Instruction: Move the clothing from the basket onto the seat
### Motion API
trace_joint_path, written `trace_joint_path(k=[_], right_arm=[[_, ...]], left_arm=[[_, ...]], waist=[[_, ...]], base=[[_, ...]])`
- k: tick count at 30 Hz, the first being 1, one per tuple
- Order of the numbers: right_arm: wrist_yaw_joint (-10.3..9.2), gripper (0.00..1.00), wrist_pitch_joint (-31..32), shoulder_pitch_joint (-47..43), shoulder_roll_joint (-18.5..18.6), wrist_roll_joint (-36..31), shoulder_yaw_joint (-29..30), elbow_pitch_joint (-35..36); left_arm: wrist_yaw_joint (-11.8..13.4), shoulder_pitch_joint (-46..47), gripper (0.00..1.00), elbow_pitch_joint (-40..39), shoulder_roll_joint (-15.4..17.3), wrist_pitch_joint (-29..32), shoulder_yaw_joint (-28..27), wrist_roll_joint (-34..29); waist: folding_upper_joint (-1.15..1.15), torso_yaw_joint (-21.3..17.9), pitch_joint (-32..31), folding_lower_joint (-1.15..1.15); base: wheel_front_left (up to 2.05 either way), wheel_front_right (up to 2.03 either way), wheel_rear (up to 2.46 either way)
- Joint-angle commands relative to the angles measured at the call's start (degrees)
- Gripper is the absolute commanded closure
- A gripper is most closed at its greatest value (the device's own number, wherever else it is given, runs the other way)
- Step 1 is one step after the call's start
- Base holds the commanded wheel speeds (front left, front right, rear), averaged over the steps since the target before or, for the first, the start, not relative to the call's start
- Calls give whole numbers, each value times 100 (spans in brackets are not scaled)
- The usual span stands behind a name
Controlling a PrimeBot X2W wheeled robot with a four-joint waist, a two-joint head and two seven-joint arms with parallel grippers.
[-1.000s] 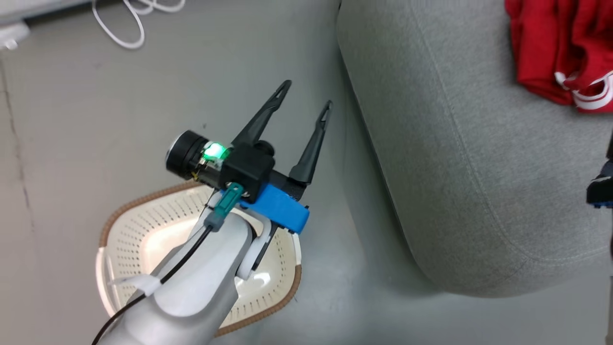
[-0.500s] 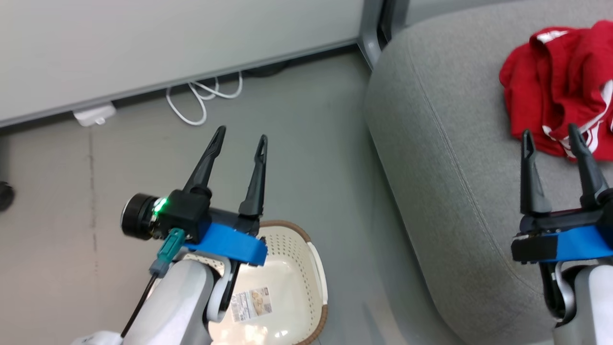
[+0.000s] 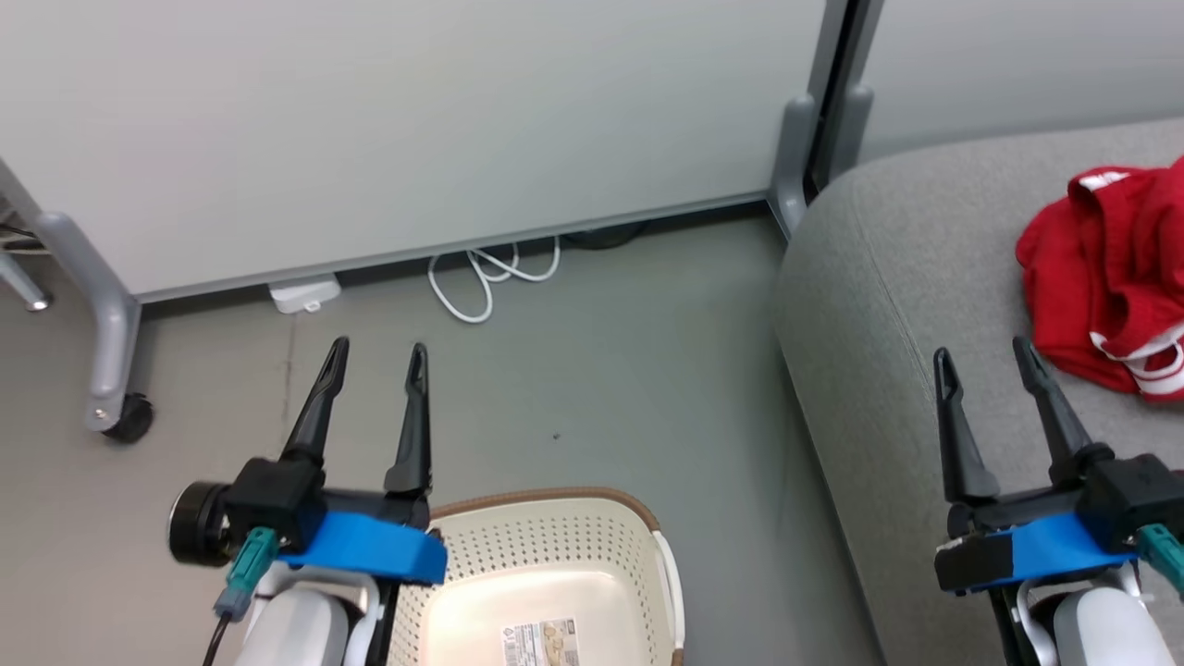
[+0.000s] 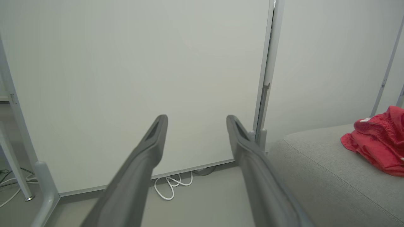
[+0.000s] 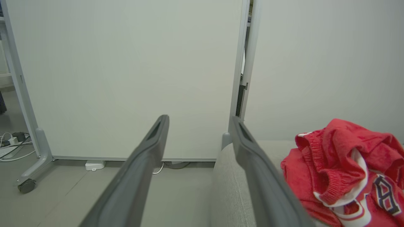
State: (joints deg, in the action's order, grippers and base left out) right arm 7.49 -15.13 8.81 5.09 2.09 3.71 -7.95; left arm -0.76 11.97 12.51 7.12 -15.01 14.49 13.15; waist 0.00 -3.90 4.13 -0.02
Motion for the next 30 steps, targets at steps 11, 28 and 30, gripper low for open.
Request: trace_joint_path(k=[11,28,30], right_arm=[[1,0,-1,-526,-147,31,-52,-133],[1,0,-1,-779,-220,199,-275,-335],[1,0,-1,-782,-223,207,-288,-350]], left_arm=[[-325,-743,0,-62,-235,-24,-819,-303],[-554,-1100,0,25,-414,-24,-1203,-467],[-572,-1113,0,41,-416,-24,-1212,-474]], waist=[[0,340,-412,2],[0,624,-531,2],[0,642,-537,2]], base=[[0,0,0],[0,0,0],[0,0,0]])
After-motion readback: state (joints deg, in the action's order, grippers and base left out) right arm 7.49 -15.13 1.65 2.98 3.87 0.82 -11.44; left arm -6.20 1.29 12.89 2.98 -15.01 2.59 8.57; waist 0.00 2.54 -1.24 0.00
